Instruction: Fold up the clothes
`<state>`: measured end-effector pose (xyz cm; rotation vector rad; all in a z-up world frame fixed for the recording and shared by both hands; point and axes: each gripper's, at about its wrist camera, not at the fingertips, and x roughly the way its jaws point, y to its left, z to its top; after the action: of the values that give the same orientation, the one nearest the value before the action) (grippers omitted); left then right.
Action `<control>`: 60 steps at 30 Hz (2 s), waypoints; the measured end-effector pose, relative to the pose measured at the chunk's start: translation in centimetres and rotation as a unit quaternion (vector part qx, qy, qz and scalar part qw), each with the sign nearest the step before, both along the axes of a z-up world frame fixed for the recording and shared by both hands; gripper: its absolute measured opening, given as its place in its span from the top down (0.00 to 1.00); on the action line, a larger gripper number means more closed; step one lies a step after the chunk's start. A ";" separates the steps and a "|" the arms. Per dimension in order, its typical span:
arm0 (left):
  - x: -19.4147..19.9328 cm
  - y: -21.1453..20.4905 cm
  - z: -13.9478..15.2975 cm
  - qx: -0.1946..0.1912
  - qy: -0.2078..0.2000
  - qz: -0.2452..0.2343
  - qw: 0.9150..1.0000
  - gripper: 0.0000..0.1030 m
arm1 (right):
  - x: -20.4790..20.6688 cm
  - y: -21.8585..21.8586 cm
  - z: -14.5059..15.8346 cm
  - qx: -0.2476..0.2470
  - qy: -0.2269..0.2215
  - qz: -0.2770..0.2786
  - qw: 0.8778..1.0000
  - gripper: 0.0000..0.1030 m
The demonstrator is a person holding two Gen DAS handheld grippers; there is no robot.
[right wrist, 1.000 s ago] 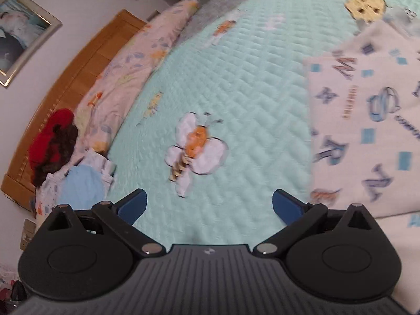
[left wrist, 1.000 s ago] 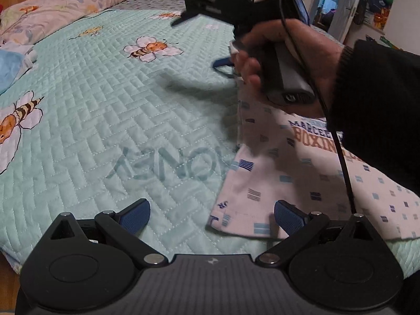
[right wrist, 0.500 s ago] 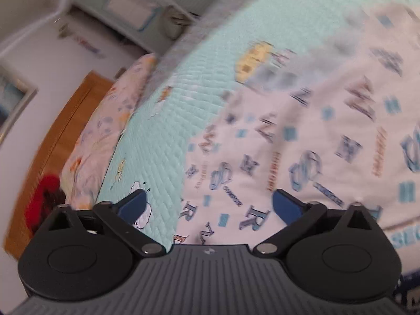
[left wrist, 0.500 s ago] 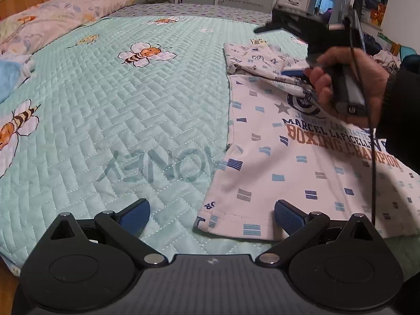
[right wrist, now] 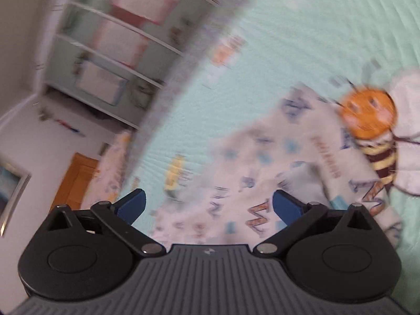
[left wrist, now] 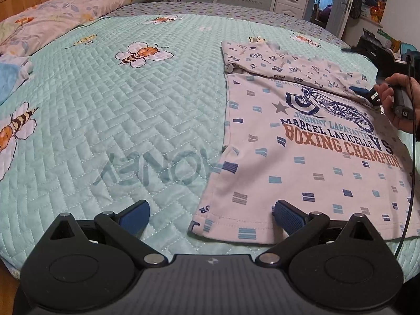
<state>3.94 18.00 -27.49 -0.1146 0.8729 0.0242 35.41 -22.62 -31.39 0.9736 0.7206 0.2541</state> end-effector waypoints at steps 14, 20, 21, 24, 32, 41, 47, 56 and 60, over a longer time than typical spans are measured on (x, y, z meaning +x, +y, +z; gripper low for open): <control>0.4 -1.1 1.6 0.000 -0.009 -0.020 1.000 0.02 | -1.7 -5.0 0.0 0.049 0.001 -0.044 0.998 0.11; -0.1 -1.9 1.9 -0.010 -0.016 -0.029 0.999 0.02 | -10.8 -4.3 -0.2 0.066 -0.018 0.012 0.998 0.06; -0.2 -2.0 2.0 -0.013 -0.015 -0.031 0.999 0.02 | -12.2 -4.3 -0.6 0.059 -0.016 0.021 0.998 0.06; -0.5 -2.3 2.2 -0.018 -0.007 -0.033 0.999 0.02 | -15.8 -4.8 -0.9 0.027 -0.021 0.004 0.999 0.18; -1.9 -1.9 2.8 -0.011 -0.008 -0.021 1.000 0.02 | -20.1 3.5 1.7 0.013 -0.049 0.100 0.994 0.05; -4.1 -1.4 3.9 -0.012 -0.014 -0.013 1.000 0.01 | -23.0 9.5 2.0 -0.076 -0.025 0.171 0.982 0.11; -5.2 0.2 4.1 -0.023 -0.014 0.015 1.000 0.01 | -24.6 12.9 3.1 -0.004 -0.031 0.231 0.972 0.02; -6.8 3.3 5.0 -0.067 -0.038 0.015 0.997 0.01 | -30.2 11.3 -0.4 0.105 0.034 0.238 0.965 0.02; -3.7 2.9 4.6 -0.108 -0.035 -0.048 0.992 0.01 | -33.6 7.2 -2.5 0.167 0.066 0.168 0.969 0.06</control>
<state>0.20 20.93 -22.91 -0.2751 0.8080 -0.1634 1.80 -15.41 -33.87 1.1937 0.9871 0.6272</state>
